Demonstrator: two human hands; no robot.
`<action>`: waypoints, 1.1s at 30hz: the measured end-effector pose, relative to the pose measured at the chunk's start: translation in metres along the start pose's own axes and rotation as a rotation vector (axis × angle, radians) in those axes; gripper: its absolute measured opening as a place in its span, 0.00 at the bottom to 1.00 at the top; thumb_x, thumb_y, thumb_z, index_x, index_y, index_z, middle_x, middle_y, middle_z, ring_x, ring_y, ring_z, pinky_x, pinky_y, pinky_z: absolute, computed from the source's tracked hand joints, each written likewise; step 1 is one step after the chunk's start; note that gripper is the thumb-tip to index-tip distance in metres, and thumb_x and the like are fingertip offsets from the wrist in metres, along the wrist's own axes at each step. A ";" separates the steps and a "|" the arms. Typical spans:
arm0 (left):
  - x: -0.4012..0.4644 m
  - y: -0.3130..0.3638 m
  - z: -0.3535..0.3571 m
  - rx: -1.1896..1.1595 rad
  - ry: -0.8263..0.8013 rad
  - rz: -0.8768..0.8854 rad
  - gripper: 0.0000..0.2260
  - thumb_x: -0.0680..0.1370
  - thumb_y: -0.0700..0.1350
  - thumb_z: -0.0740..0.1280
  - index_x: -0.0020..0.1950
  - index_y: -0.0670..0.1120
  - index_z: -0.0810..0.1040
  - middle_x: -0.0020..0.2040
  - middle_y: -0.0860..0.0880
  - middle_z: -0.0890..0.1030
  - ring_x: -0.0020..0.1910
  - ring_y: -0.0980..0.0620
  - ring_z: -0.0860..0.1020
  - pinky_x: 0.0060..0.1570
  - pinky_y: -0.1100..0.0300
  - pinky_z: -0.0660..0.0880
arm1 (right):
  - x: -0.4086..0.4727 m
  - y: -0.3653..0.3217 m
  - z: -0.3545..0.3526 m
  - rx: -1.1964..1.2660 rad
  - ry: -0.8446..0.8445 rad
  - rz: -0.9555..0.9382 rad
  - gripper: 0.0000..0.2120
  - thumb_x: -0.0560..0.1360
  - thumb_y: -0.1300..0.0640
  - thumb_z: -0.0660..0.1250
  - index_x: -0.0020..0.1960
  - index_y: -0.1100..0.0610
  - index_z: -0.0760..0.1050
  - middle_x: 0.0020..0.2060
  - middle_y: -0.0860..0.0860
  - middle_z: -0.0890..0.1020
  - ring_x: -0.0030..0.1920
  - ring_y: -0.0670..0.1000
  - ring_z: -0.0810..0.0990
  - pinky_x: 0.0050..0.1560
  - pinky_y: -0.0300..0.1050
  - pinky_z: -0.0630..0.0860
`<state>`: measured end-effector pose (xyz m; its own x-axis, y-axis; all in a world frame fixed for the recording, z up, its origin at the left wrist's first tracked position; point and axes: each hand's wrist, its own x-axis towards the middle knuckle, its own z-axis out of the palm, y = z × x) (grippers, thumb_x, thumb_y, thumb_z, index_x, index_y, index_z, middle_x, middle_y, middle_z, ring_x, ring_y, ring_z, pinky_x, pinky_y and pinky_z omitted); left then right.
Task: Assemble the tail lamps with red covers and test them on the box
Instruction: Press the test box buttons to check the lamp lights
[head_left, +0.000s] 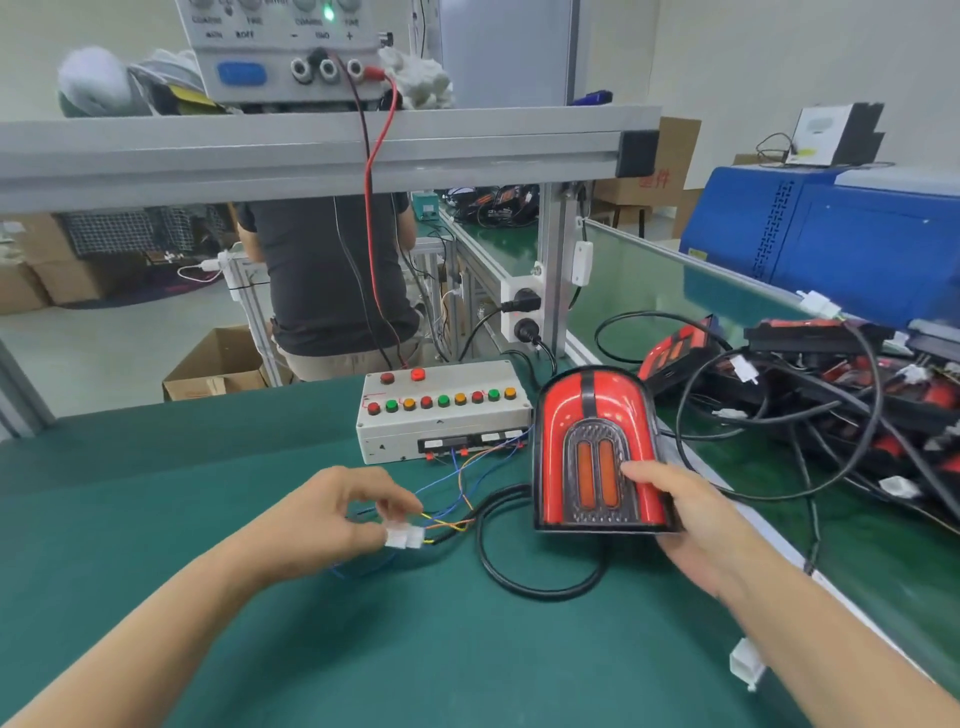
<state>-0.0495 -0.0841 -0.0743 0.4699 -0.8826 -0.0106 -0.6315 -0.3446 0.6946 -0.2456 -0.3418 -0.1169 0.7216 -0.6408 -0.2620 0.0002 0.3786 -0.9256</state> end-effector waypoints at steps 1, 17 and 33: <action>0.002 0.002 0.000 -0.024 0.008 -0.008 0.15 0.71 0.33 0.68 0.47 0.53 0.84 0.45 0.54 0.82 0.47 0.59 0.79 0.49 0.70 0.71 | -0.002 0.002 0.001 0.038 -0.024 -0.026 0.18 0.73 0.63 0.66 0.62 0.60 0.75 0.52 0.59 0.84 0.52 0.60 0.83 0.51 0.51 0.79; 0.073 -0.032 -0.013 0.357 0.379 -0.305 0.31 0.72 0.31 0.58 0.73 0.52 0.66 0.71 0.45 0.66 0.67 0.43 0.67 0.65 0.48 0.67 | -0.004 0.020 -0.005 0.026 -0.263 -0.021 0.24 0.72 0.36 0.61 0.60 0.49 0.80 0.59 0.54 0.82 0.58 0.53 0.82 0.45 0.39 0.81; 0.093 -0.047 -0.014 0.906 0.374 -0.344 0.27 0.75 0.39 0.61 0.73 0.57 0.65 0.66 0.50 0.70 0.65 0.48 0.68 0.65 0.50 0.59 | 0.007 0.022 -0.008 0.119 -0.194 0.032 0.25 0.72 0.35 0.60 0.58 0.49 0.82 0.60 0.56 0.82 0.61 0.57 0.80 0.69 0.59 0.66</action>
<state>0.0323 -0.1456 -0.0981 0.7762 -0.5888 0.2252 -0.5812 -0.8068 -0.1064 -0.2462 -0.3428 -0.1410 0.8422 -0.4912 -0.2224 0.0484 0.4797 -0.8761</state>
